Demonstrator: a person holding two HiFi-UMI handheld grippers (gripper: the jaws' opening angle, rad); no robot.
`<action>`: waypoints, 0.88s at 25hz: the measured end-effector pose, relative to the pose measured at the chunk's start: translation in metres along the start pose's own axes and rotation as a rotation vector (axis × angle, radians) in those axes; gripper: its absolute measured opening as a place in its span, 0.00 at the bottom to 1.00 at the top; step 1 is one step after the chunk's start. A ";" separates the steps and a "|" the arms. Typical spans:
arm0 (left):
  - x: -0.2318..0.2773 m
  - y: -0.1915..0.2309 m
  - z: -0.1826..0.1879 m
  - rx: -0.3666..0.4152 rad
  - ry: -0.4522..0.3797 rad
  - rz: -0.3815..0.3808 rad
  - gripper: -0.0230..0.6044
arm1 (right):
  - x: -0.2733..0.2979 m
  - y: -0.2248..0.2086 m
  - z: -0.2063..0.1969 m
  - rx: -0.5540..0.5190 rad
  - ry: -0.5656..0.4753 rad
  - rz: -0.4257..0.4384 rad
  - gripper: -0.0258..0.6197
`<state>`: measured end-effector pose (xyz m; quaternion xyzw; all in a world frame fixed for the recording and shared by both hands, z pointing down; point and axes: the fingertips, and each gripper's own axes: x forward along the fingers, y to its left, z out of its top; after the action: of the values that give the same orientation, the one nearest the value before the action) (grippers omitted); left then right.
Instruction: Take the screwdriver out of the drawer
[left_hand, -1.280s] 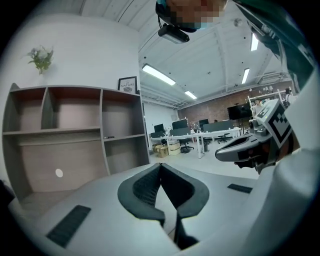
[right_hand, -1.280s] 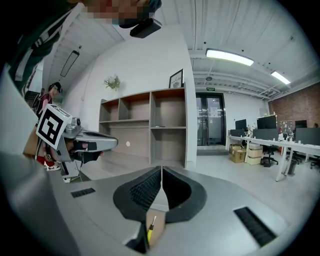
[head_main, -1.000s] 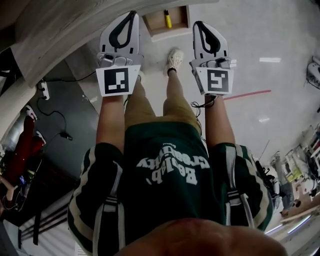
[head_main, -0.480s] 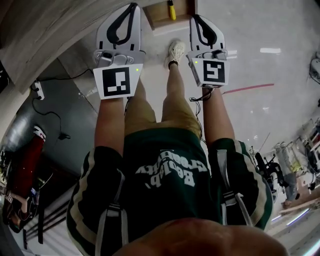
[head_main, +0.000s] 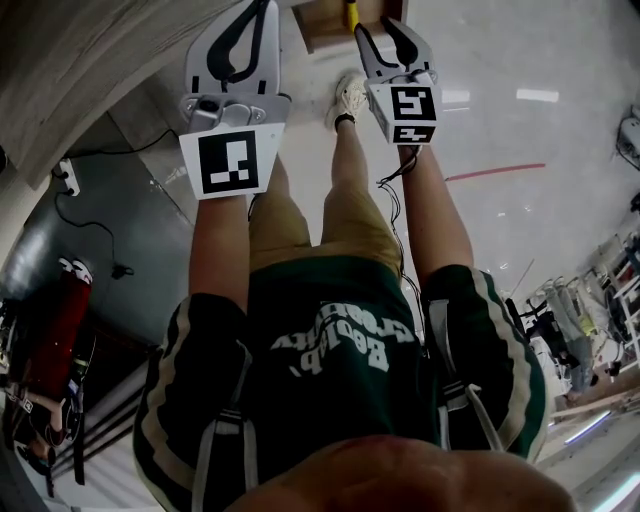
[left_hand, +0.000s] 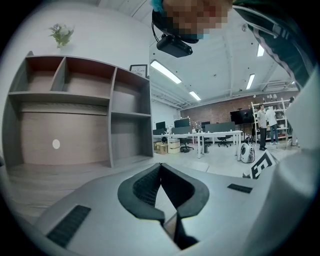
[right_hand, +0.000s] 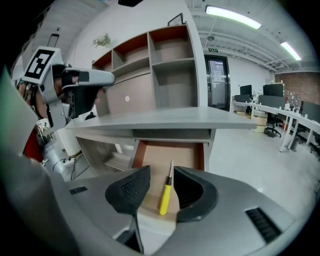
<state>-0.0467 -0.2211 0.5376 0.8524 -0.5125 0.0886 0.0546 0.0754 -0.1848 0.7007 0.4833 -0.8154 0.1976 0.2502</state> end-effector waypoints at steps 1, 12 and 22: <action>0.002 0.000 0.000 -0.001 0.002 -0.001 0.06 | 0.006 -0.002 -0.005 -0.003 0.021 0.000 0.28; 0.012 0.021 -0.012 -0.034 0.027 0.001 0.06 | 0.072 -0.007 -0.057 -0.002 0.269 -0.018 0.33; 0.006 0.042 -0.029 -0.042 0.053 0.001 0.06 | 0.108 -0.008 -0.077 -0.026 0.373 -0.039 0.33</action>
<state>-0.0835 -0.2407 0.5669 0.8480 -0.5132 0.1006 0.0860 0.0547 -0.2195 0.8274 0.4509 -0.7478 0.2682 0.4070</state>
